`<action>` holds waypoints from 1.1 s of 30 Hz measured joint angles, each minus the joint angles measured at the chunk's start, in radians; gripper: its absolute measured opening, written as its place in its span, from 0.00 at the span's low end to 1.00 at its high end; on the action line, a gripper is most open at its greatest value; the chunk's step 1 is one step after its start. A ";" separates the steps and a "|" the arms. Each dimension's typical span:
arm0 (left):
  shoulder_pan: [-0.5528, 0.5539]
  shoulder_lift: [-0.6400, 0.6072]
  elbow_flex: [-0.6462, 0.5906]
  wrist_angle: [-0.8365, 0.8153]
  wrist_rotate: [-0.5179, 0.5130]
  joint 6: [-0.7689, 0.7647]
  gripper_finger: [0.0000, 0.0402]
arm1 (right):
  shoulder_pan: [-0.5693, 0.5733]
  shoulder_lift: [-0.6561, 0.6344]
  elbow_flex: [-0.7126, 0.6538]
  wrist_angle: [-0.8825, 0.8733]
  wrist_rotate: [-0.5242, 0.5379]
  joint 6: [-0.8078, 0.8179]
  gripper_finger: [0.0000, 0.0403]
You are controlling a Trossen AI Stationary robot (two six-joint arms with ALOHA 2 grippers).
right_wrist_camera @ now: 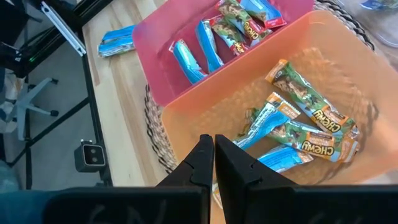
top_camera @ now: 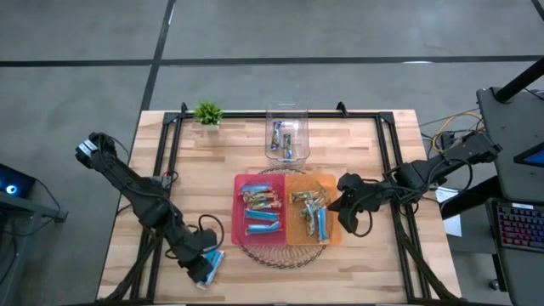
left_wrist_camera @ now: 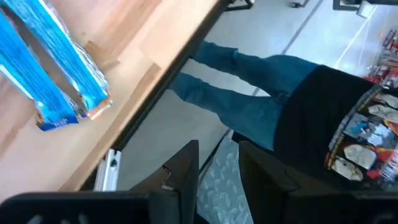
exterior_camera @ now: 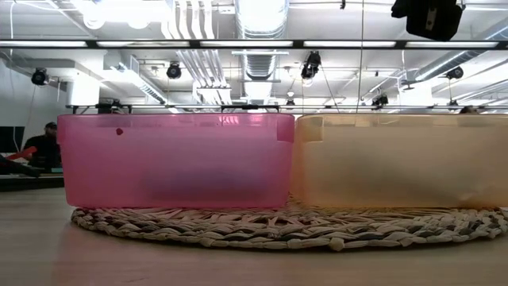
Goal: Pick and place Granola Bars by type
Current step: Put the blue granola bar into the transparent bin
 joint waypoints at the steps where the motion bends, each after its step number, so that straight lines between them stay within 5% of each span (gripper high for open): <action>1: 0.000 0.000 -0.008 0.003 -0.007 0.003 0.24 | 0.000 0.000 0.000 0.000 0.000 0.000 0.02; 15: 0.010 -0.001 -0.154 0.218 -0.089 0.030 0.24 | 0.000 0.000 0.000 0.002 0.005 0.002 0.02; 21: 0.038 -0.001 -0.181 0.225 -0.089 -0.127 0.24 | 0.000 0.000 0.000 0.008 0.007 0.003 0.02; 33: 0.038 -0.002 -0.181 0.318 -0.045 -0.037 0.24 | 0.000 0.000 0.000 0.009 0.060 0.003 0.02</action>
